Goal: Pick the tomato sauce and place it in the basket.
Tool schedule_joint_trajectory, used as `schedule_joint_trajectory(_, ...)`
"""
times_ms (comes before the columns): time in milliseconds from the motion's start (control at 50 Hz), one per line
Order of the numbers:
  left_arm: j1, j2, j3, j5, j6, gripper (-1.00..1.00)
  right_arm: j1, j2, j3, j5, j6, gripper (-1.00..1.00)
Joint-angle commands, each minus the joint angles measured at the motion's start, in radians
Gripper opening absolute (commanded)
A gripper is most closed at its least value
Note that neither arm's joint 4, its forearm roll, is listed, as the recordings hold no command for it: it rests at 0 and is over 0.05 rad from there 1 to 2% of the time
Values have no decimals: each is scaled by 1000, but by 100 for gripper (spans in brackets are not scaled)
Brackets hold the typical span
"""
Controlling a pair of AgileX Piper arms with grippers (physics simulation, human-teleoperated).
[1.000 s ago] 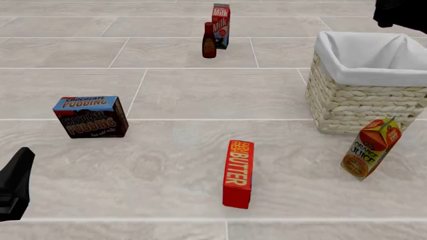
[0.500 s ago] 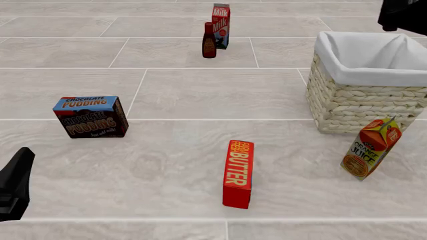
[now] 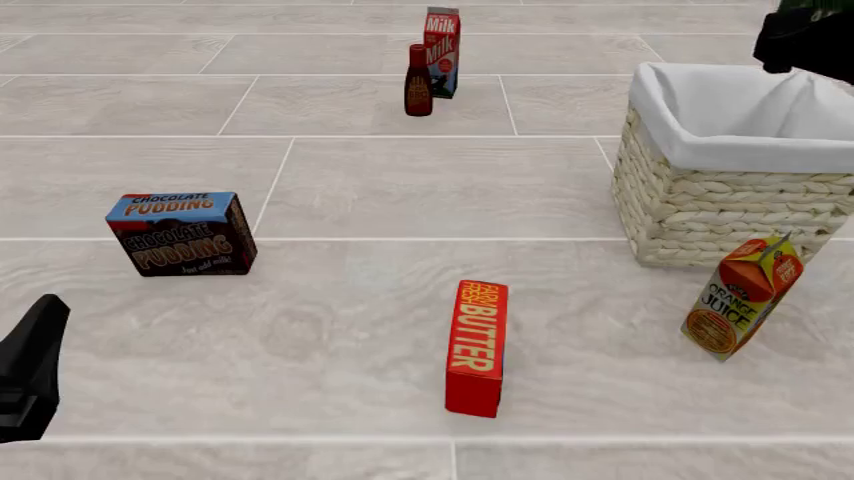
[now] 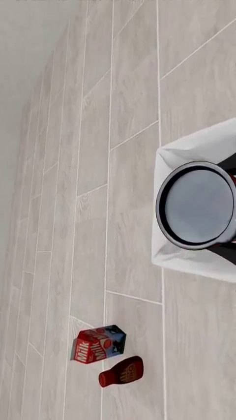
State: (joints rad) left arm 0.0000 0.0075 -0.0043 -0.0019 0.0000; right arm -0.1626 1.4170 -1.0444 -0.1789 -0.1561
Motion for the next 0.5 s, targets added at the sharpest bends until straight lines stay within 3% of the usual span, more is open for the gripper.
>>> schedule_joint_trajectory(20, 0, 0, 0, 0, 0, 100, -8, 25, -8, -8, 20, -100)
schedule_joint_trajectory(500, 0, 0, 0, 0, 0, 100, -10, 64, -26, 10, 33, -100)
